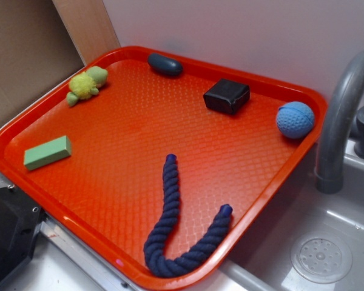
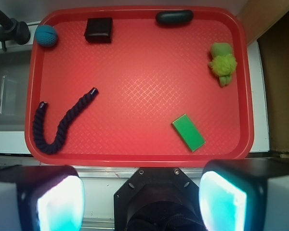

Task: Grab the blue ball.

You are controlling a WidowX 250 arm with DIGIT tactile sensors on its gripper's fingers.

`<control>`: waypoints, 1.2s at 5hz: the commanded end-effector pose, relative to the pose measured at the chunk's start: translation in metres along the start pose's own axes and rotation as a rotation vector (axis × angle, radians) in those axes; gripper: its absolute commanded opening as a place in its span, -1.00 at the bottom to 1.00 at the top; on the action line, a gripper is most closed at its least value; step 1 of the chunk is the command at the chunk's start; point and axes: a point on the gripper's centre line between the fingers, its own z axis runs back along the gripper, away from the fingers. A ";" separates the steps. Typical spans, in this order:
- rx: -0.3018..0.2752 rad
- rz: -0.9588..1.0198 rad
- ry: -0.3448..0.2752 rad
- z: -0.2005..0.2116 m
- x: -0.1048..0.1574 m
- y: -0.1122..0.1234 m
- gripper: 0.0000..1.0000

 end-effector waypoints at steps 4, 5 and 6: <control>-0.086 -0.473 -0.235 -0.093 0.108 -0.080 1.00; -0.094 -0.542 -0.246 -0.108 0.113 -0.084 1.00; -0.161 -0.618 -0.301 -0.116 0.116 -0.092 1.00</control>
